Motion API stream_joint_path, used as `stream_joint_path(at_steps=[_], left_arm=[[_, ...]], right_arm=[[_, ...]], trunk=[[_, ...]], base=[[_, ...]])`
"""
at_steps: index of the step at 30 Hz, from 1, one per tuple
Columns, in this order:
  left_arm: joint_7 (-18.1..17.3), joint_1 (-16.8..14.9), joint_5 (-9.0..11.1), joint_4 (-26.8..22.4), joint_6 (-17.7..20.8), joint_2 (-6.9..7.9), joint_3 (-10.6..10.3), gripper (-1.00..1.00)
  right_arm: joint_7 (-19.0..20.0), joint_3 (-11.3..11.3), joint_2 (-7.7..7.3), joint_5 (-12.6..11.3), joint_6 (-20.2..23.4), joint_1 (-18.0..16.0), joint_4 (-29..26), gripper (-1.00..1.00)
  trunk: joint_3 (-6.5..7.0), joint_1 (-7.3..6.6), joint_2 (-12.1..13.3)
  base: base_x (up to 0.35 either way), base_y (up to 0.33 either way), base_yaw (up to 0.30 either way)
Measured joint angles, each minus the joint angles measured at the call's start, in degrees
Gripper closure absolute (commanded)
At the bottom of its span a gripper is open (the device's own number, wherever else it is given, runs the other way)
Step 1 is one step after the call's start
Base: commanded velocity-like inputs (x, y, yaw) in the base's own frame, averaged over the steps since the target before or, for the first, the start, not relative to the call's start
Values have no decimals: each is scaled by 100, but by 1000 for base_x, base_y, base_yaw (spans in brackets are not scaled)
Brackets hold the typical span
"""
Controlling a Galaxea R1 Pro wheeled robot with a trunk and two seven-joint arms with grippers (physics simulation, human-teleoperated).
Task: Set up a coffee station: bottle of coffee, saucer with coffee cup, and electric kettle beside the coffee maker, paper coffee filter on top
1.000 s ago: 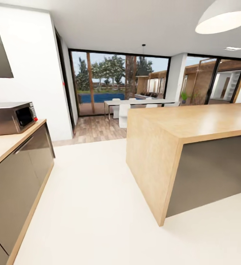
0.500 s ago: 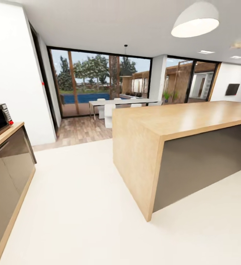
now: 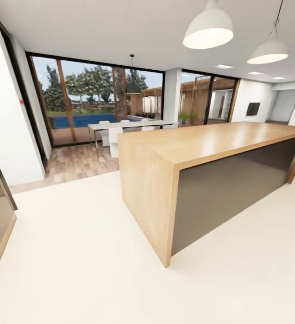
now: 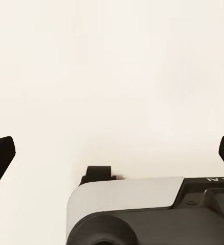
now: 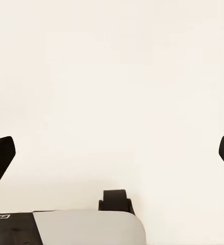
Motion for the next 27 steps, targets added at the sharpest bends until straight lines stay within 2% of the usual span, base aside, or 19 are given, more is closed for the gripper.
stream_joint_path(at_steps=[27], left_arm=[[-5,2,13,-3,-5,17,24,-100]], right_arm=[[0,-9,0,2,-2,0,1,-100]], trunk=[[0,0,0]], base=[[0,0,-279]])
